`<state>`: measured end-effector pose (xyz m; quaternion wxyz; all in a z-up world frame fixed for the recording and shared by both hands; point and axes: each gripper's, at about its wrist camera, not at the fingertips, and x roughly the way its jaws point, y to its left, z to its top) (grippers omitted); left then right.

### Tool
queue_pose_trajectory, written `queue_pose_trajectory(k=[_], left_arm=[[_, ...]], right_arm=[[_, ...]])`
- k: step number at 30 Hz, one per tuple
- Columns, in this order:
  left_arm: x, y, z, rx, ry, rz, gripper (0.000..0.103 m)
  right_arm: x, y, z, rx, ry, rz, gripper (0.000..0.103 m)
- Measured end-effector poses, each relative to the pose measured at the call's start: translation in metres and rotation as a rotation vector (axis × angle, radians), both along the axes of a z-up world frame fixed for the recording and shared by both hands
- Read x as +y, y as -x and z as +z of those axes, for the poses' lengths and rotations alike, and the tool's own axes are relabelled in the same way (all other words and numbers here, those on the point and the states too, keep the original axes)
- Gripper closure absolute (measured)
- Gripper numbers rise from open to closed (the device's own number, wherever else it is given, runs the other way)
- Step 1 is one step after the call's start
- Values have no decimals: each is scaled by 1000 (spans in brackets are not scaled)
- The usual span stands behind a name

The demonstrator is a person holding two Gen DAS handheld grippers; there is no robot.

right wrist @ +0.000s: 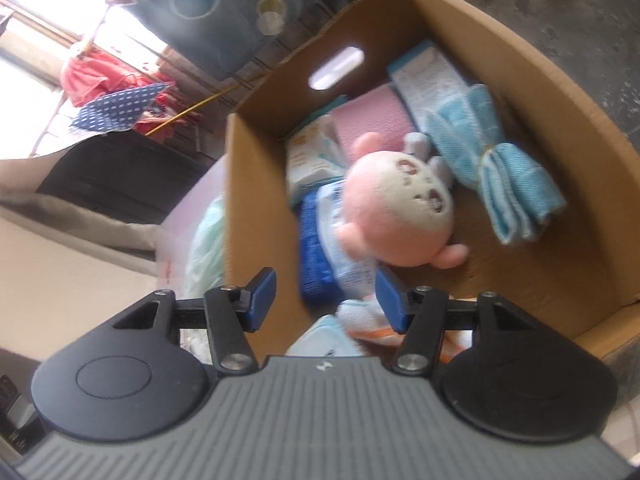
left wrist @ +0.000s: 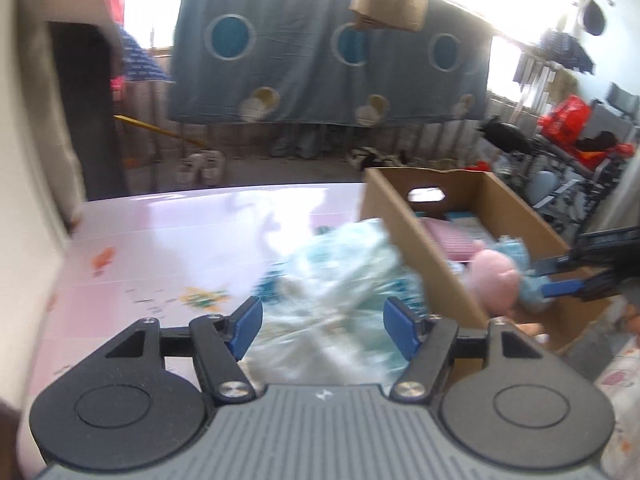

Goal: Organize soft objects
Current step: 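Move the right tool back to the brown snack package on the table, then grasp the brown snack package with the right tool while the left tool closes on the green scrunchie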

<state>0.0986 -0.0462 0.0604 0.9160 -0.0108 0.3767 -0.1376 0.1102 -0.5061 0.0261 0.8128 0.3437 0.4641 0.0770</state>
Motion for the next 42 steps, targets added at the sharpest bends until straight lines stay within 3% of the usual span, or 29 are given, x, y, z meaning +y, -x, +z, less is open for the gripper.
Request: queue_pose_trajectory(k=[7, 13, 21, 27, 33, 42], left_arm=[[56, 17, -31, 15, -157, 143, 32], [82, 20, -65, 47, -204, 192, 34], [118, -22, -106, 194, -134, 214, 35], [123, -52, -134, 276, -128, 216, 35], [128, -61, -150, 316, -107, 227, 35], [148, -60, -153, 317, -45, 274, 63]], right_arm=[[75, -8, 32, -81, -39, 189, 40], [175, -41, 35, -83, -75, 409, 38], [290, -96, -15, 52, -24, 560, 38], [332, -135, -41, 80, 137, 572, 40], [367, -164, -57, 112, 256, 660, 40], [393, -167, -91, 195, 352, 749, 44]])
